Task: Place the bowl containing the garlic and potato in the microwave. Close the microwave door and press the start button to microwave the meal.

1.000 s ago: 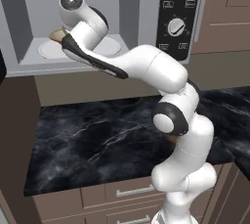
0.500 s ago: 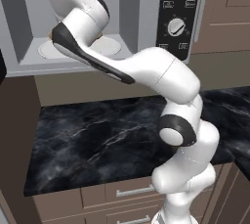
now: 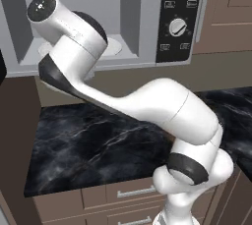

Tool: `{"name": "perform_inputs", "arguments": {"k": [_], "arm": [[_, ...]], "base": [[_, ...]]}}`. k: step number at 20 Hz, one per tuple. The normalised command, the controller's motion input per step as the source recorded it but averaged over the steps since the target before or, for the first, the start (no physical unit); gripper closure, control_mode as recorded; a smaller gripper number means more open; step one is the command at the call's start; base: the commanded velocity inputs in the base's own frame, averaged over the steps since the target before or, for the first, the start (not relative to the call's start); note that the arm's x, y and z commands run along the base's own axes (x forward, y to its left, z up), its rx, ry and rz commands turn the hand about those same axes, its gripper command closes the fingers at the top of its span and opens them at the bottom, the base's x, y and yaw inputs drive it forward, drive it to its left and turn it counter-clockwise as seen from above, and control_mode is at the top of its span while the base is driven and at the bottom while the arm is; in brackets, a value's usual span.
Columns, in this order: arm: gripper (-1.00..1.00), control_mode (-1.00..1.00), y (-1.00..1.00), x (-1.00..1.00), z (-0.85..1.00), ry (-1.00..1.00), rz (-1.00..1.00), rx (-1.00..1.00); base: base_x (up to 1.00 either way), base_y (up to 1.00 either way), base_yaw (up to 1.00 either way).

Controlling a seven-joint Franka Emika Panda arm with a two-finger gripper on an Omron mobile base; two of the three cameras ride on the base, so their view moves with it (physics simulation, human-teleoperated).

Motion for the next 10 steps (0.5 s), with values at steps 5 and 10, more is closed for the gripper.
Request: {"name": "perform_inputs", "arguments": {"k": [5,10], "arm": [[-1.00,-1.00,-0.91,-0.73,-0.44,-0.18,0.00,0.00],[-1.00,-1.00,-0.98,-0.30,-0.32,-0.19,0.00,0.00]], "base": [[0.00,0.00,0.00],[0.00,0.00,0.00]]}}
